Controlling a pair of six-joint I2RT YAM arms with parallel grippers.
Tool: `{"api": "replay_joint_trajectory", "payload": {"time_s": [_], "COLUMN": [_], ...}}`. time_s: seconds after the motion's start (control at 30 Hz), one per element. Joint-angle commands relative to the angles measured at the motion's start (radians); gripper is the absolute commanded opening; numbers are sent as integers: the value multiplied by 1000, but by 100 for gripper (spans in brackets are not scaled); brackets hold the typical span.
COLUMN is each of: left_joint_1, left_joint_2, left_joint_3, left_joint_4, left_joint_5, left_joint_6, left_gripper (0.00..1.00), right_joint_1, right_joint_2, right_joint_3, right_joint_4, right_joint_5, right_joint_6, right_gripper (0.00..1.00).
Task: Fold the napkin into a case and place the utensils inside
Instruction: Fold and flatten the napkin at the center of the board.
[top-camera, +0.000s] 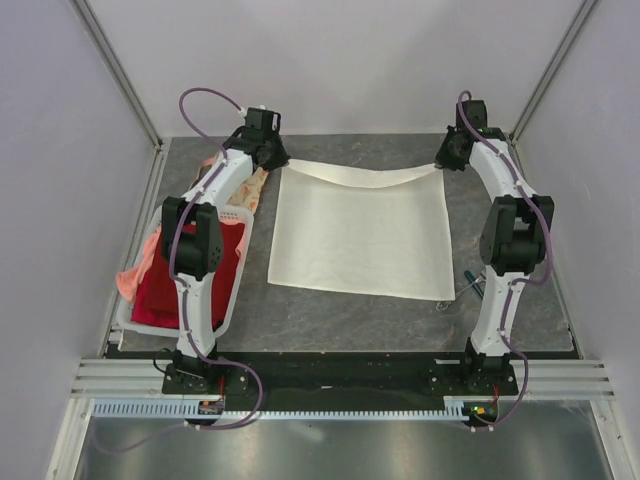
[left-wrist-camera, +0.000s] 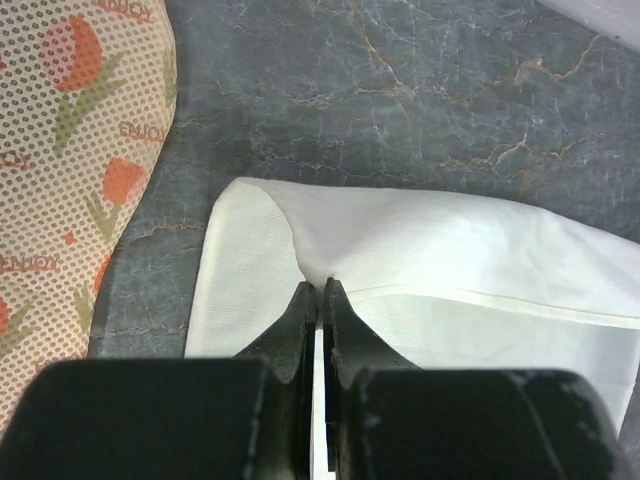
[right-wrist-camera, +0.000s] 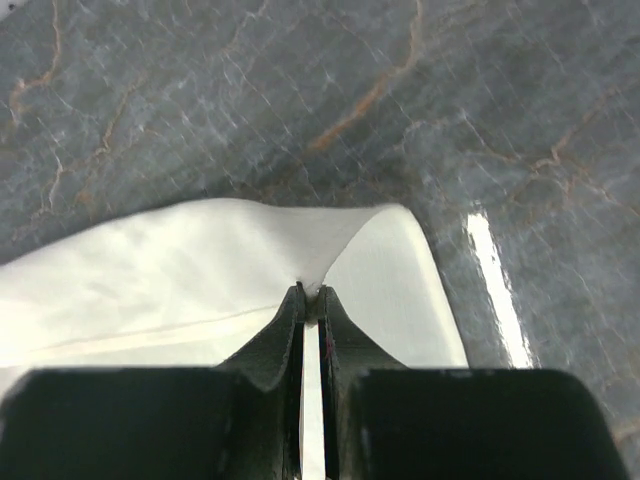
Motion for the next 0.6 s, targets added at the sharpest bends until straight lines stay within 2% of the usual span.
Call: {"api": "replay_joint_trajectory", "payload": {"time_s": [0.0, 0.37, 0.57], "left_joint_1": [17, 80, 89], "left_joint_2": [-6, 29, 43], "left_joint_3": [67, 148, 178], "left_joint_4": [88, 92, 91], "left_joint_5": [9, 14, 70], "left_joint_6": [57, 67, 54], "left_gripper": [2, 2, 2], "right_joint_1": [-4, -4, -4], "right_joint_2": [50, 154, 165], "right_joint_3": [116, 279, 314], "right_joint_4": [73, 119, 135], "right_joint_5": [-20, -76, -79], "right_joint_6": [-4, 53, 56], "right_gripper": [0, 0, 0]}}
